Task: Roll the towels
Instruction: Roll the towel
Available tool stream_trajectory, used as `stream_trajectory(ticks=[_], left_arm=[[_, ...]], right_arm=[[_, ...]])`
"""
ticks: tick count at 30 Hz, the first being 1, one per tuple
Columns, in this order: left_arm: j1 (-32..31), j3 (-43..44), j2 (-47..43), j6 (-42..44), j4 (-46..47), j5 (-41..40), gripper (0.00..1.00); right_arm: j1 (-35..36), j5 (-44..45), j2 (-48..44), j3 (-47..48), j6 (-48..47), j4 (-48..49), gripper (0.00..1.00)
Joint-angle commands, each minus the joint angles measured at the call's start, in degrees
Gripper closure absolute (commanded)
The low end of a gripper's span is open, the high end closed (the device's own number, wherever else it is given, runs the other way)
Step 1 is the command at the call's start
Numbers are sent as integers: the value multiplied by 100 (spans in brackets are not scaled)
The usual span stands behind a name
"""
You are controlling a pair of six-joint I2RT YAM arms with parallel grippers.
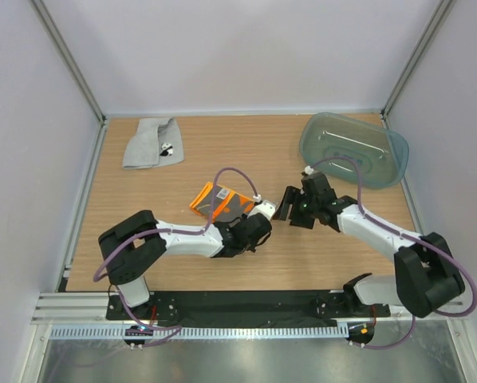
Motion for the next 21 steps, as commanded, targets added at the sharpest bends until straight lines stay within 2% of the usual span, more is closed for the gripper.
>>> stream_trajectory(ticks=[1, 9, 13, 18, 19, 21], left_arm=[[35, -265, -183, -340, -54, 300, 100], [70, -450, -552, -481, -19, 415, 100], [166, -573, -824, -543, -19, 459, 100], [360, -758, -1237, -622, -98, 546, 100], [395, -784, -1290, -639, -98, 564, 100], [474, -837, -1387, -666, -124, 591, 100]], right_arm=[[37, -1153, 464, -149, 558, 1281, 30], [107, -1330, 1669, 18, 814, 1941, 30], [107, -1347, 2082, 88, 841, 2107, 34], [107, -1321, 2425, 141, 815, 2153, 52], [107, -1321, 2452, 176, 797, 2127, 61], [107, -1260, 2478, 220, 771, 2030, 69]])
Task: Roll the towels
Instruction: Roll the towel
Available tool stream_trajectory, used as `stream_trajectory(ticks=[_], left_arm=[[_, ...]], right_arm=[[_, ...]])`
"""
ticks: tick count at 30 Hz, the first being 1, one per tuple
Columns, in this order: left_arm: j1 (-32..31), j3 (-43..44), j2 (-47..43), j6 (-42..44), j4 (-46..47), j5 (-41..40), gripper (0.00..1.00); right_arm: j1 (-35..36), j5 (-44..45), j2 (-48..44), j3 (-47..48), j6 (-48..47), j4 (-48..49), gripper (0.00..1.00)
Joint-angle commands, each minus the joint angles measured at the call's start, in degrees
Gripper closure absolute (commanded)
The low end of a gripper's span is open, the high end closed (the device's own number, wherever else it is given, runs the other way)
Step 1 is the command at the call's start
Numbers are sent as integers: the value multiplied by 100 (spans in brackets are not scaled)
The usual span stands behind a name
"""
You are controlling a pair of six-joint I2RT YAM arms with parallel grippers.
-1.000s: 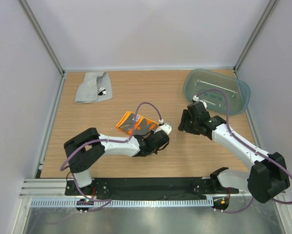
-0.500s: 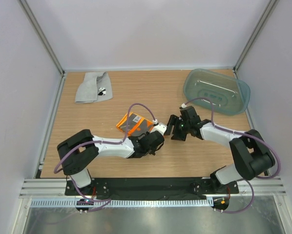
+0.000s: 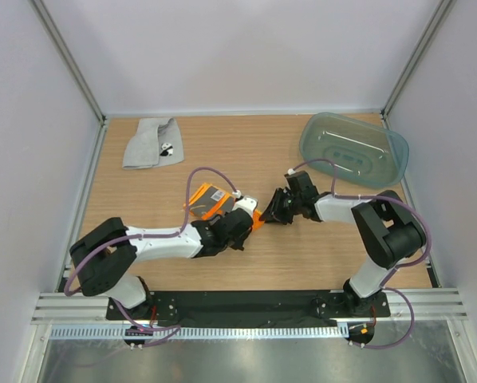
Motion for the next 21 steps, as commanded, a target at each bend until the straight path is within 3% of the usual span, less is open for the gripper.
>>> stream_trajectory(ticks=[1, 4, 9, 12, 16, 21], left_arm=[[125, -76, -382, -124, -50, 90, 100], [204, -138, -514, -150, -85, 152, 100], [283, -305, -725, -203, -147, 204, 100], [301, -419, -866, -247, -199, 231, 100], [309, -481, -989, -352, -296, 362, 100], [344, -340, -1033, -685, -428, 696, 100]], right_arm=[[31, 299, 177, 146, -154, -211, 75], [31, 492, 177, 356, -303, -605, 86], [-22, 861, 186, 743, -593, -1308, 87], [-127, 1098, 151, 981, -769, -1686, 80], [-224, 1607, 116, 1515, -1067, -2319, 61], [-259, 2127, -357, 1869, -1358, -2865, 57]])
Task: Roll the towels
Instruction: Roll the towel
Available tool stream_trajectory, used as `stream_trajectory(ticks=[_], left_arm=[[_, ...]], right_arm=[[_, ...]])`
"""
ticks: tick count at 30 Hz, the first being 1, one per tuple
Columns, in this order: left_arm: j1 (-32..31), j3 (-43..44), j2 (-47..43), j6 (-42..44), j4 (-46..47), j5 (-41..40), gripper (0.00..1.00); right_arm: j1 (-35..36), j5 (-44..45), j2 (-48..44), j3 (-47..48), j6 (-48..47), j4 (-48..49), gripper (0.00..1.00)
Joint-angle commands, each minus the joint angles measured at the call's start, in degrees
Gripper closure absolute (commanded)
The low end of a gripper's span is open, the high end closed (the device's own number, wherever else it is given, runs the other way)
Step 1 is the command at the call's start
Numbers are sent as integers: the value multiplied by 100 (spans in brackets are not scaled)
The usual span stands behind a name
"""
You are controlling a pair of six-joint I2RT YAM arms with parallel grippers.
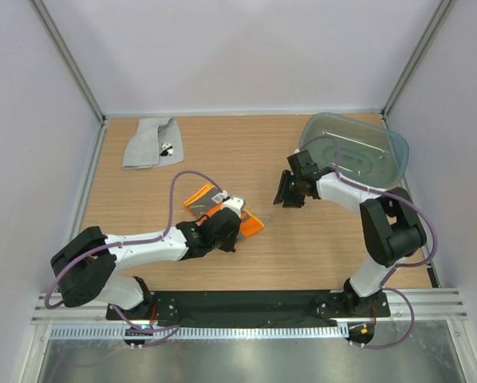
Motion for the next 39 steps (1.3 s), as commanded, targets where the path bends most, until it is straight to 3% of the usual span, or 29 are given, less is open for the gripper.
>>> stream_trajectory(ticks=[1, 7, 16, 26, 39], left_arm=[[60, 182, -167, -371, -152, 379, 100], [516, 657, -185, -1443, -1117, 661, 100], [1668, 227, -194, -2103, -1049, 1654, 100], [2187, -81, 369, -2428, -865, 2235, 100], [2565, -125, 325, -2288, -1006, 2305, 100]], right_arm=[[14, 536, -601, 269, -379, -489, 56], [31, -16, -1585, -231, -519, -42, 55], [241, -1256, -2079, -838, -450, 644, 57], [1602, -1494, -1447, -496, -449, 1356, 63], [1903, -1697, -252, -197, -388, 2043, 71]])
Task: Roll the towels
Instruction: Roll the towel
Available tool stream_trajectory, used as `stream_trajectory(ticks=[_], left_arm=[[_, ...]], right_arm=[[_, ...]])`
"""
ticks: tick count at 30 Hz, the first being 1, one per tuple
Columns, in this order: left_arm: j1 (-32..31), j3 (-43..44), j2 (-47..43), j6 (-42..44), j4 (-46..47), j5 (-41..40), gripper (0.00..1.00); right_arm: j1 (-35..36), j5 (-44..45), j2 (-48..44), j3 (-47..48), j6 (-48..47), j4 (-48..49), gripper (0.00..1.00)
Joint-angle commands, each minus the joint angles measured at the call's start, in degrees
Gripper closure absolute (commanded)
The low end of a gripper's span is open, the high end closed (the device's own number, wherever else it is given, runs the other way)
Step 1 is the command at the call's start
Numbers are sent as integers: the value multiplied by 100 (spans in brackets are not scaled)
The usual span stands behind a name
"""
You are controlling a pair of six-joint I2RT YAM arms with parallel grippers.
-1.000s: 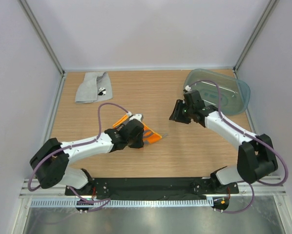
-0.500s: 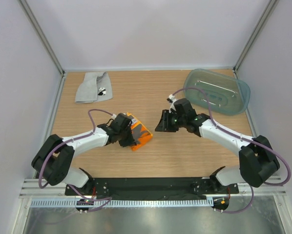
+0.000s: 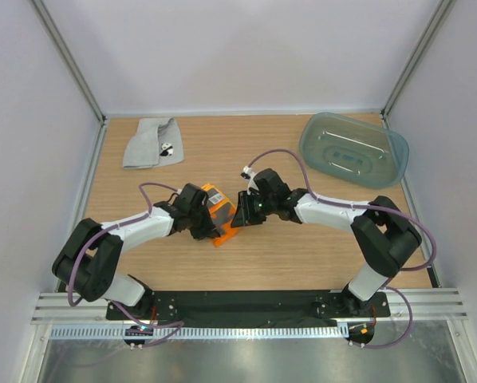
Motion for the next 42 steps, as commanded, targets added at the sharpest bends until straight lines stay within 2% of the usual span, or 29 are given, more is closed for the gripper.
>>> stream_trajectory(ticks=[1, 11, 24, 27, 29, 31, 33, 34, 37, 42], left_arm=[[74, -79, 34, 156, -227, -32, 100], [91, -53, 184, 296, -298, 31, 100], [188, -105, -378, 507, -956, -434, 100], [267, -27, -764, 586, -1421, -803, 90], [302, 44, -1141, 604, -1711, -866, 77], [302, 175, -1388, 622, -1949, -1375, 67], [267, 333, -1758, 674, -2344, -1708, 66], [137, 421, -1872, 805, -2450, -2163, 66], [-207, 703, -2145, 1191, -2478, -2632, 64], [-1085, 967, -1909, 1544, -1672, -2581, 57]], right_arm=[[24, 15, 358, 384, -25, 274, 72], [-257, 218, 1115, 684, -69, 379, 76], [-504, 121, 1713, 693, -104, 652, 77], [-504, 121, 1749, 675, -139, 651, 77], [-504, 121, 1766, 684, -148, 643, 77], [-495, 95, 1775, 719, -174, 616, 77], [-495, 68, 1784, 745, -183, 581, 77], [-504, 68, 1775, 754, -183, 581, 77], [-495, 42, 1775, 798, -192, 529, 77], [-477, -11, 1723, 903, -201, 449, 77]])
